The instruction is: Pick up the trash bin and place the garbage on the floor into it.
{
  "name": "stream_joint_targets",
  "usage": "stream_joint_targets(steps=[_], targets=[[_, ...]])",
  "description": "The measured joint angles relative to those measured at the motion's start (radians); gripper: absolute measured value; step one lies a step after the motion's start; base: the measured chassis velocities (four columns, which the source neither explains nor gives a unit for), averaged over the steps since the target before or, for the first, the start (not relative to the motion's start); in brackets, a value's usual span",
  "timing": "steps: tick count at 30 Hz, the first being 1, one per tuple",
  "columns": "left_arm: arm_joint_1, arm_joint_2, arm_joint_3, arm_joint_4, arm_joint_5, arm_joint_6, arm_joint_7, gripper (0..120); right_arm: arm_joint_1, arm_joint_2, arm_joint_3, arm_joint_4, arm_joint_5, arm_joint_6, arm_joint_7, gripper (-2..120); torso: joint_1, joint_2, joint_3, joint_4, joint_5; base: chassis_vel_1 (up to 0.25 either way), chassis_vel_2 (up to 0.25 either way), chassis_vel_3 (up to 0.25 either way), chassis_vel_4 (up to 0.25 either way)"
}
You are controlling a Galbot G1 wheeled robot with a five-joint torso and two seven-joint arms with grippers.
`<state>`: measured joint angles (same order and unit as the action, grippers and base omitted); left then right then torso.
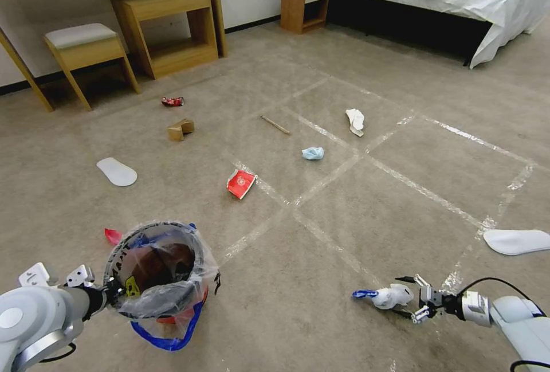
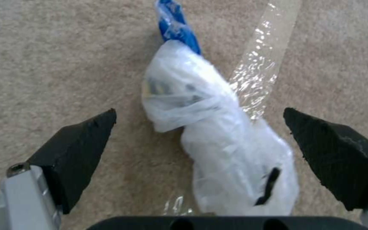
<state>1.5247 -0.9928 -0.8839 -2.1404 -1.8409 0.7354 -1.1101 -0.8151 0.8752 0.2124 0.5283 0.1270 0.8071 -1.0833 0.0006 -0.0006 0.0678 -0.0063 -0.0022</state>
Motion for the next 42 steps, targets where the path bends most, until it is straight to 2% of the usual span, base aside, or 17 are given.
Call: stream_joint_targets(steps=[18, 42], targets=[[-0.013, 0.006, 0.010, 0.016, -0.001, 0.000, 0.000, 0, -0.013, 0.026, 0.017, -0.021, 0.001, -0.006, 0.000, 100, 0.000, 0.000, 0.000, 0.0002, -0.0001, 0.000, 0.000, 0.000, 0.000], [-0.030, 0.014, 0.023, 0.038, -0.003, 0.000, 0.010, 0, 0.068, 0.055, 0.019, -0.113, -0.027, -0.005, 0.005, 100, 0.000, 0.000, 0.000, 0.0001, 0.0001, 0.000, 0.000, 0.000, 0.000]])
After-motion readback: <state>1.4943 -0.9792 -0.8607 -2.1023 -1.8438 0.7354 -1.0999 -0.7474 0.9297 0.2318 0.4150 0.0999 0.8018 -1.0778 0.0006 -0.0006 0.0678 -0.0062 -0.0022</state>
